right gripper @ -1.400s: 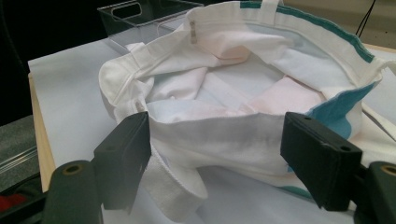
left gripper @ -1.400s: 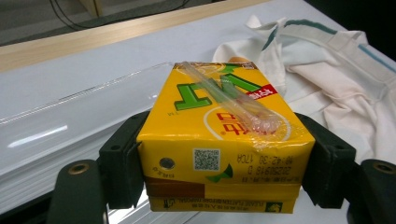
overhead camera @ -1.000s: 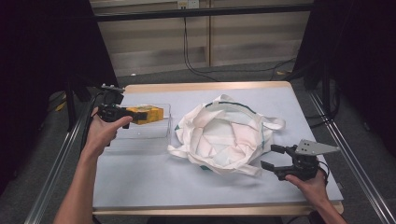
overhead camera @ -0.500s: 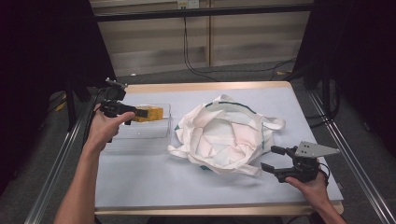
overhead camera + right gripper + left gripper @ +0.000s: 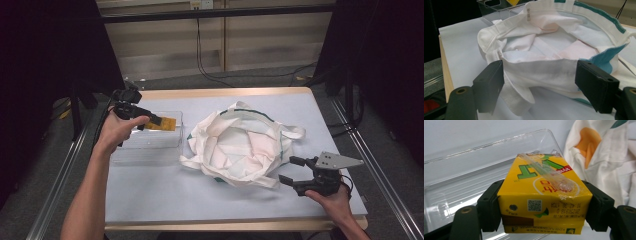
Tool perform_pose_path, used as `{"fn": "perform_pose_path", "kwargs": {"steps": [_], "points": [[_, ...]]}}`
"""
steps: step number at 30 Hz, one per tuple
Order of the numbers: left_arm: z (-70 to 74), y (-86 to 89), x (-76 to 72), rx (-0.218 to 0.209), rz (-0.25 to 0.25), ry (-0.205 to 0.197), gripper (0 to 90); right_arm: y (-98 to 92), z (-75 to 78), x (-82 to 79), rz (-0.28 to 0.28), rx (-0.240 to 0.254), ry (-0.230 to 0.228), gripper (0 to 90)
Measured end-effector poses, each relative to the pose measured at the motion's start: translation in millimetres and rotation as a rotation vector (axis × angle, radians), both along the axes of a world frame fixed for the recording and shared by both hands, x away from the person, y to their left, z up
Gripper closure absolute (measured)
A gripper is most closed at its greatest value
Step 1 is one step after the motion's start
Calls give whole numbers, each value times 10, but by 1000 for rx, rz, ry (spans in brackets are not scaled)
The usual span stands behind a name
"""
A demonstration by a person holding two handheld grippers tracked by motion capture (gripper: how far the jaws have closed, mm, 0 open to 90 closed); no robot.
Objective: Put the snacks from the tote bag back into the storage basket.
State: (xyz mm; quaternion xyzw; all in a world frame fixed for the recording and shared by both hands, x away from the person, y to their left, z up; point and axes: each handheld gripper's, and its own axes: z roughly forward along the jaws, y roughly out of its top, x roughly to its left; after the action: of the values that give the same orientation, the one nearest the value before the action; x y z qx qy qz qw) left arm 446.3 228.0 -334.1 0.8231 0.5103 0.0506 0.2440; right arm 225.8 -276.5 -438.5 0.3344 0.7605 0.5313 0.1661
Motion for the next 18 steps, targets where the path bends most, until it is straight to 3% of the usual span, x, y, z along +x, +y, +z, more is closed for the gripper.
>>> {"fn": "perform_pose_path", "kwargs": {"steps": [12, 18], "points": [[-50, -147, 213, 67, 40, 101, 277, 11, -21, 9, 12, -4, 7, 234], [-38, -232, 285, 71, 47, 129, 277, 15, -21, 4, 15, -9, 8, 234]]}}
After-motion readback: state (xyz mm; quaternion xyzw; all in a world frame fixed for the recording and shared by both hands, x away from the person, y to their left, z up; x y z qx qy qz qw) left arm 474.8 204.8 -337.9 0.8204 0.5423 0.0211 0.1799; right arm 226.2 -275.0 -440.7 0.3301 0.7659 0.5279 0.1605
